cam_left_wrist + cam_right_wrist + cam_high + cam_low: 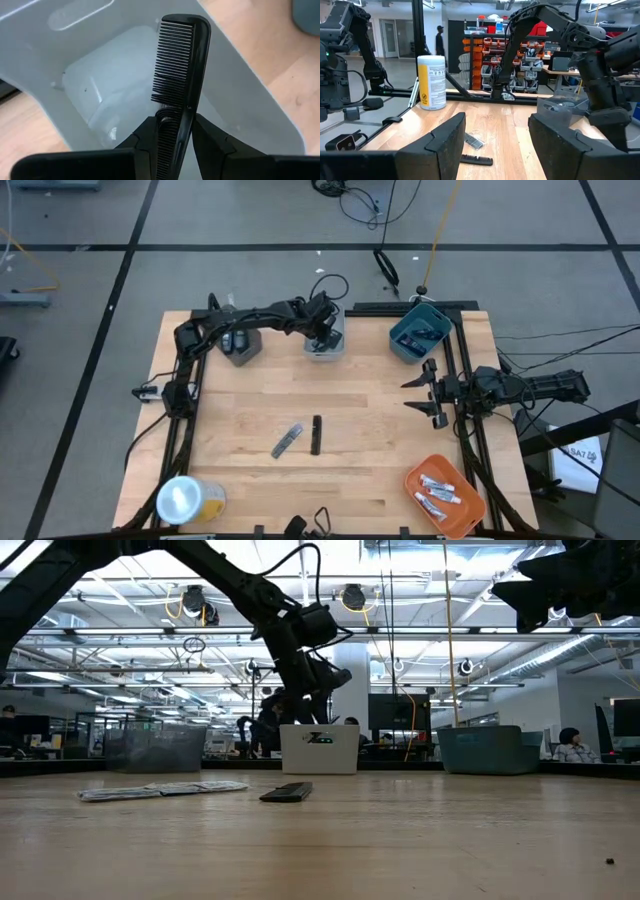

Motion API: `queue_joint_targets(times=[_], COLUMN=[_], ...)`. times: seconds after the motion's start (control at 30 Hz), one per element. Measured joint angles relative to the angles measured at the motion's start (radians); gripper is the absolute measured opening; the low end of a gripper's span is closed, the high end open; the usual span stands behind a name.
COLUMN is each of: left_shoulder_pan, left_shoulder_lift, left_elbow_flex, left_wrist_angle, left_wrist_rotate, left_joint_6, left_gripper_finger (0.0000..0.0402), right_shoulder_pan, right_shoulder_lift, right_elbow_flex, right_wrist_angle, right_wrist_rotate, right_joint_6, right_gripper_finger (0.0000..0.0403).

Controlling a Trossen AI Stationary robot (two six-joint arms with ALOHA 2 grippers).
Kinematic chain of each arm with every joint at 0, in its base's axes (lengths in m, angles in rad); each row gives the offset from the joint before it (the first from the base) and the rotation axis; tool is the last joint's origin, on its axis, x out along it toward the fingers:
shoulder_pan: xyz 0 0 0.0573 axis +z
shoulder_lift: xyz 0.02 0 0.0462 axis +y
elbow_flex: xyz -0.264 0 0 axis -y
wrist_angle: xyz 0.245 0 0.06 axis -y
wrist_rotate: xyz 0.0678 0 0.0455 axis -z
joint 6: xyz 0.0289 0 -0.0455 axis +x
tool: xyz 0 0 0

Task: Pick & Place Travel size toiletries
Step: Put the black comb into the gray bin

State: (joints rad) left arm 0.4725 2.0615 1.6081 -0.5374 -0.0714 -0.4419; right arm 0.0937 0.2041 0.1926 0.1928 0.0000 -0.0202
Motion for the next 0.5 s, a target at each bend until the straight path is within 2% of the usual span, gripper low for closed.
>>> queue_joint_targets(times=[0.5], left_shoulder_pan=[-0.001], left_shoulder_lift=[0.001], left_elbow_flex=[0.000], left_wrist_angle=[-0.004], left_wrist_rotate=[0.001], left_joint_6=[0.022], left_gripper_finger=[0.0088], right_shoulder_pan=[0.000], right_shoulder_lift=[0.000], right_elbow_flex=[0.000], right_wrist_angle=[-0.003], right_wrist_rotate=[0.000], right_joint_6=[-0.003], right_gripper_finger=[0.0210])
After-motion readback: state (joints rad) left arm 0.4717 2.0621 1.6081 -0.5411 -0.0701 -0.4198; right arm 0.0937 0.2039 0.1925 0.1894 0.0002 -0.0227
